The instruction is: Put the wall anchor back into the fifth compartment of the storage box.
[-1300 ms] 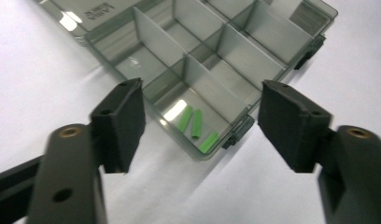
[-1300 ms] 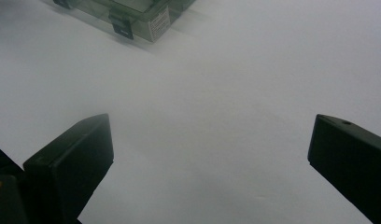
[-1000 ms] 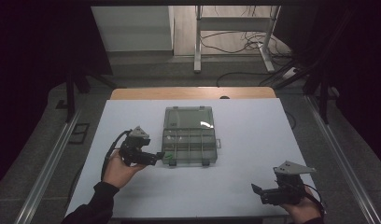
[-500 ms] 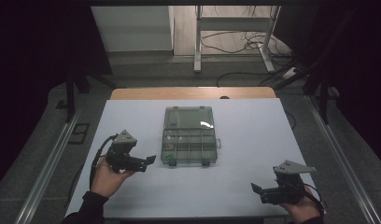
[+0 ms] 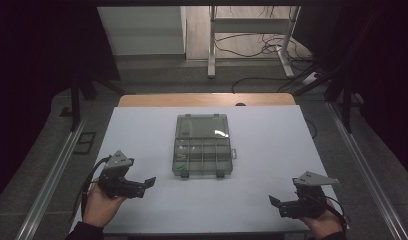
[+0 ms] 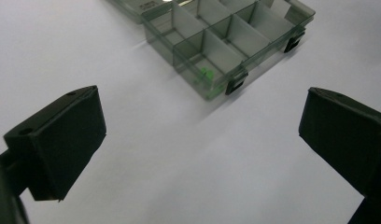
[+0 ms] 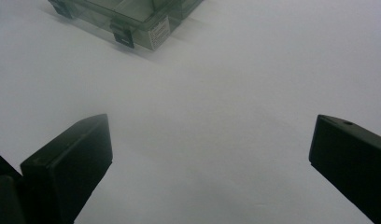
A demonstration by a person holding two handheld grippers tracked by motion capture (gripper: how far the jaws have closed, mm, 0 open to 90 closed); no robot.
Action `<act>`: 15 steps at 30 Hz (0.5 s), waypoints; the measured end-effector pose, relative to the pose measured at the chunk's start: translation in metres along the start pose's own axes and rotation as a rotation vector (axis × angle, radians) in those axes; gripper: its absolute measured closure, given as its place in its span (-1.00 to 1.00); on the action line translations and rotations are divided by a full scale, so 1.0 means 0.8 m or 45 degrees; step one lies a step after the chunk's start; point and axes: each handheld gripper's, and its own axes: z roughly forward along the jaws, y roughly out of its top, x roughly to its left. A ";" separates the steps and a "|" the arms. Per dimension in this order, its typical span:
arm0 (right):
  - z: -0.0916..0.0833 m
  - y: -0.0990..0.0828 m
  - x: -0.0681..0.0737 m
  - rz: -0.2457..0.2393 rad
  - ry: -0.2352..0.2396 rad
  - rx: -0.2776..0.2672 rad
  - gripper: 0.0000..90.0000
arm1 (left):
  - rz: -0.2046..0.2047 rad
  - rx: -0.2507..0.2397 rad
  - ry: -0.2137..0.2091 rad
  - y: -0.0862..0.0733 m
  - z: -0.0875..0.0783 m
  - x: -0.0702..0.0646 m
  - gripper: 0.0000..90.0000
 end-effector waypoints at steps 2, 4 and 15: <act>0.000 0.000 0.000 0.000 0.000 -0.001 -1.00 | 0.002 -0.003 0.020 -0.006 -0.007 -0.001 -0.97; 0.000 0.000 0.000 0.001 -0.001 -0.002 -1.00 | -0.005 -0.013 0.030 -0.012 -0.013 -0.001 -0.98; 0.000 0.000 0.000 0.005 -0.003 -0.003 -1.00 | -0.072 -0.033 -0.001 -0.038 -0.033 0.000 -0.99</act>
